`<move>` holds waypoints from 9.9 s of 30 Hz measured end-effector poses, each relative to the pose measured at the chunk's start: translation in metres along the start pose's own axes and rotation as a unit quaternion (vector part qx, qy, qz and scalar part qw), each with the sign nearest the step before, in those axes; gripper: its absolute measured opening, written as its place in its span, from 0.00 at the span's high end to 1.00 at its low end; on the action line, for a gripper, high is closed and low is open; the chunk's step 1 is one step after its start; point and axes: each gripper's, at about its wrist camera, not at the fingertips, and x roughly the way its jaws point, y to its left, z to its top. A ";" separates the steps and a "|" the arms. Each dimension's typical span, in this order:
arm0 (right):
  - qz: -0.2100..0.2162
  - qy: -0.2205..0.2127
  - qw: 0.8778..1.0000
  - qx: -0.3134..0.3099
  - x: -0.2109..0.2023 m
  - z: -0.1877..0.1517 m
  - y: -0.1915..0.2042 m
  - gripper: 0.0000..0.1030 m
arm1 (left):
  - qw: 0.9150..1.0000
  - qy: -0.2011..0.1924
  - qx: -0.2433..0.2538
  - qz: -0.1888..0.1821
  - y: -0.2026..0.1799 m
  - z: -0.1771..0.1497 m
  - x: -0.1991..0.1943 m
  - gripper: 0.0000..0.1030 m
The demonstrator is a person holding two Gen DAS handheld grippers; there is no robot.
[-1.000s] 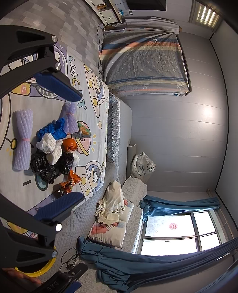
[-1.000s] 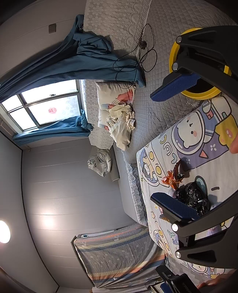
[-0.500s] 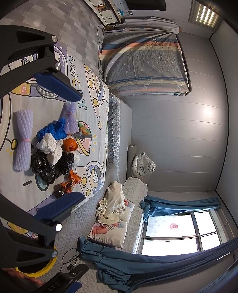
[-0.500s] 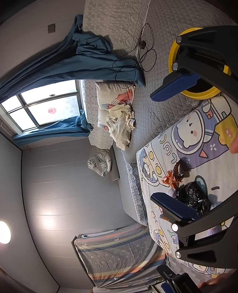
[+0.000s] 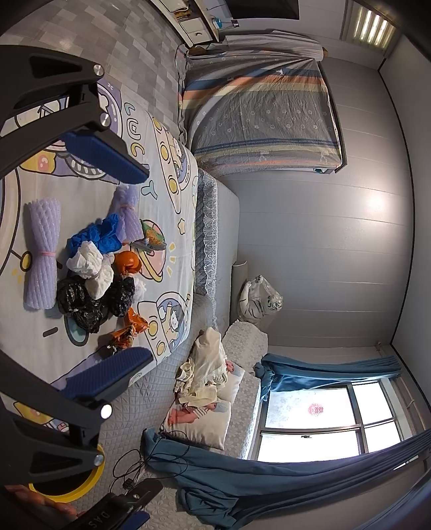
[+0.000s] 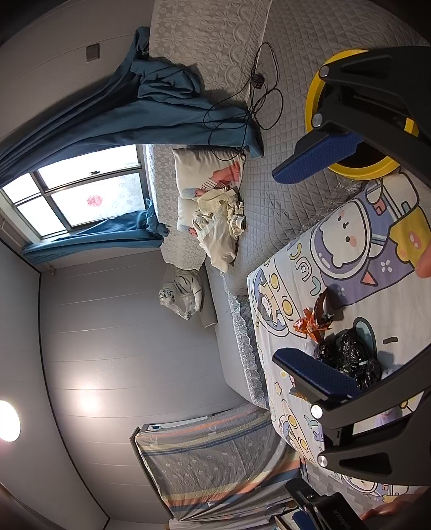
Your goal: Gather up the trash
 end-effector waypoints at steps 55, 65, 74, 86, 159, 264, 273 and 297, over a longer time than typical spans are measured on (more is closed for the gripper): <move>0.159 0.107 0.981 -0.040 0.108 -0.017 0.014 0.08 | 0.993 0.094 0.035 -0.063 0.083 -0.034 0.084 0.08; 0.235 0.166 0.952 -0.101 0.169 -0.040 0.049 0.08 | 0.976 0.190 0.029 -0.103 0.119 -0.051 0.166 0.08; 0.250 0.213 0.935 -0.131 0.226 -0.051 0.061 0.08 | 0.954 0.217 0.086 -0.187 0.144 -0.045 0.239 0.08; 0.250 0.262 0.918 -0.160 0.261 -0.065 0.077 0.08 | 0.923 0.255 0.118 -0.264 0.158 -0.046 0.305 0.08; 0.288 0.313 0.896 -0.124 0.236 -0.070 0.085 0.69 | 0.917 0.350 0.045 -0.185 0.232 -0.085 0.264 0.52; -0.127 0.215 0.951 0.181 0.096 -0.078 -0.303 0.62 | 0.821 0.309 0.200 -0.435 -0.380 -0.146 0.184 0.74; -0.149 0.203 0.948 0.192 0.090 -0.073 -0.309 0.45 | 0.834 0.301 0.171 -0.429 -0.367 -0.134 0.189 0.50; -0.006 0.135 0.989 0.054 0.113 0.001 -0.156 0.34 | 0.941 0.139 0.052 -0.306 -0.167 0.004 0.192 0.23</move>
